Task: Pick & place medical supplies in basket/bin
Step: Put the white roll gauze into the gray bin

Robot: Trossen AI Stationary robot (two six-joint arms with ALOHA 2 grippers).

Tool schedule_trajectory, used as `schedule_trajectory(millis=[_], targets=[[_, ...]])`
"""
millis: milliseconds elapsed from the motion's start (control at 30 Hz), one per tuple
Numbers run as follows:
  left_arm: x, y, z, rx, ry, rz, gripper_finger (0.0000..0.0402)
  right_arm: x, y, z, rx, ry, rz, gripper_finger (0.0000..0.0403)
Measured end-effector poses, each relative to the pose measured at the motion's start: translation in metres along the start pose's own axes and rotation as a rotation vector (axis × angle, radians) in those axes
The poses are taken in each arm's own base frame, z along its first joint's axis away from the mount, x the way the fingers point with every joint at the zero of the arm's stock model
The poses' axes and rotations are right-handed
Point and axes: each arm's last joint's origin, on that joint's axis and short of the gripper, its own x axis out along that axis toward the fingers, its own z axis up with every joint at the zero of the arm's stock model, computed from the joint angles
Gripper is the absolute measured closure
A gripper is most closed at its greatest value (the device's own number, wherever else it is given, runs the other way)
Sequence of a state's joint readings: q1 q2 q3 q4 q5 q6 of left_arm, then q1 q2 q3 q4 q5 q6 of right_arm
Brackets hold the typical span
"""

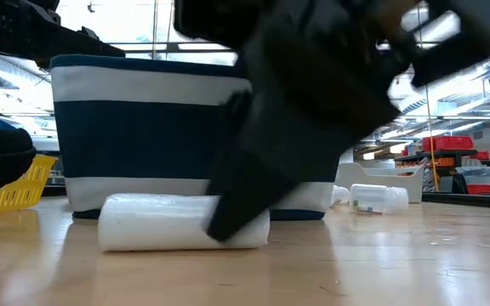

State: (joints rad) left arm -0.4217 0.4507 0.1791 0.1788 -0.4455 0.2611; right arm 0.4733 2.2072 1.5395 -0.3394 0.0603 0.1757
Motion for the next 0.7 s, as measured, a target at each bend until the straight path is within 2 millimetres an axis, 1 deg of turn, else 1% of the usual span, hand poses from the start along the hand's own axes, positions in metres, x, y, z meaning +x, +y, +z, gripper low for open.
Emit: schedule_trajectory(millis=[133,267,367,533,567,700], targets=[[0.000,0.000,0.000,-0.001,0.000,0.000,0.0122,0.008,0.001,-0.002,0.001,0.003,0.006,0.0151],[0.000,0.000,0.000,-0.002,0.000,0.000,0.0122,0.009,0.001,-0.003,0.001,0.001,-0.001,0.0191],[0.000,0.000,0.000,-0.002,0.000,0.000,0.0122,0.009,0.003,-0.002,-0.003,-0.008,-0.001,0.0241],[0.000,0.000,0.000,-0.002,0.001,-0.001,0.0122,0.009,0.009,-0.003,-0.004,-0.009,0.033,0.0349],[0.000,0.000,0.000,-0.002,0.001,-0.001,0.0122,0.009,0.011,-0.003,-0.007,-0.007,0.046,0.0361],[0.000,0.000,-0.001,-0.009,0.004,-0.002,0.0122,0.009,0.019,-0.005,-0.027,-0.007,0.061,0.0361]])
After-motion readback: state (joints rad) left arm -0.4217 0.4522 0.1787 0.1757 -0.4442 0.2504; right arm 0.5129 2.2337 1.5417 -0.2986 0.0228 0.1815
